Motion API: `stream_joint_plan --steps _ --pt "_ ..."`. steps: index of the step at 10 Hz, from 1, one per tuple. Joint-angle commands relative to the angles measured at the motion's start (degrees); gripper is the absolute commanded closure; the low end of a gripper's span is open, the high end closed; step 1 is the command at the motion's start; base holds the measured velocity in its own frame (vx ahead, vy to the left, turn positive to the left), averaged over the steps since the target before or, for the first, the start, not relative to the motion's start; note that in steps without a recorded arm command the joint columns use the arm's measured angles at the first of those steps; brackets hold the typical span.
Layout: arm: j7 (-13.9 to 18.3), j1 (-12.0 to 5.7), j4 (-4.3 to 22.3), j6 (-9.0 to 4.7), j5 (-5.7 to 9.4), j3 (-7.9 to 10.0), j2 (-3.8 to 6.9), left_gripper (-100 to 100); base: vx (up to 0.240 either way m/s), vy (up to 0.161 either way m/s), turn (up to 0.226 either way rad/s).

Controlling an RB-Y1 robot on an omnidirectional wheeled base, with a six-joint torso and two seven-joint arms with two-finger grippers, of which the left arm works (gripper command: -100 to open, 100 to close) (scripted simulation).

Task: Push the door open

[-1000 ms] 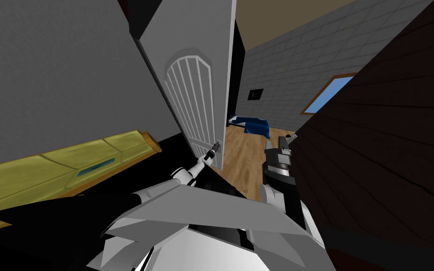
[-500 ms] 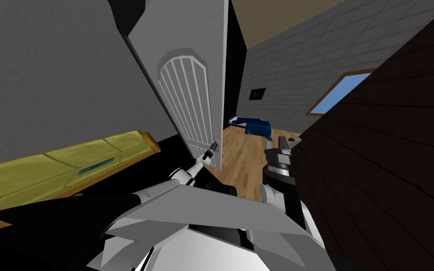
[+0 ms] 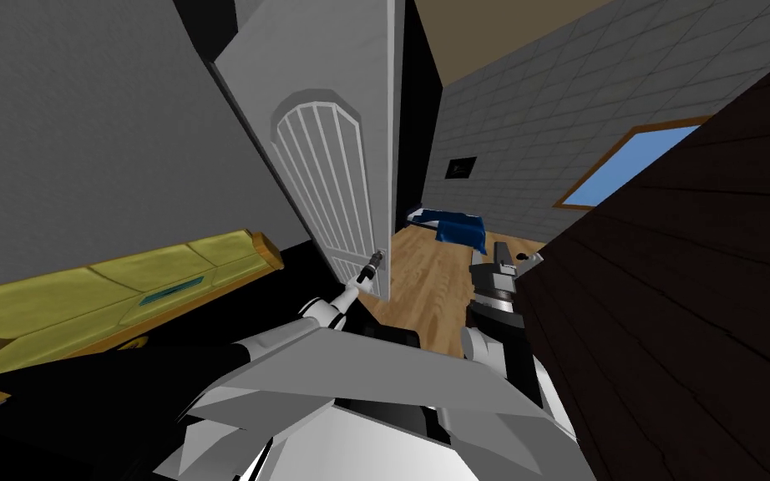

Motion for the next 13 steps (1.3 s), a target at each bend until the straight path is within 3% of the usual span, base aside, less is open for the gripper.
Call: stream_joint_plan --steps 1,11,12,13 --pt "-0.41 -0.17 -0.77 0.49 0.44 1.76 1.11 100 0.142 -0.174 0.096" --pt "-2.55 -0.12 0.18 0.71 1.63 7.04 1.9 100 0.133 -0.142 0.059" --pt "-2.29 -0.07 0.39 0.81 1.57 6.65 1.94 100 0.073 -0.053 0.031" --pt "-2.51 -0.09 0.38 0.76 1.83 7.5 2.34 100 0.123 -0.061 0.032"
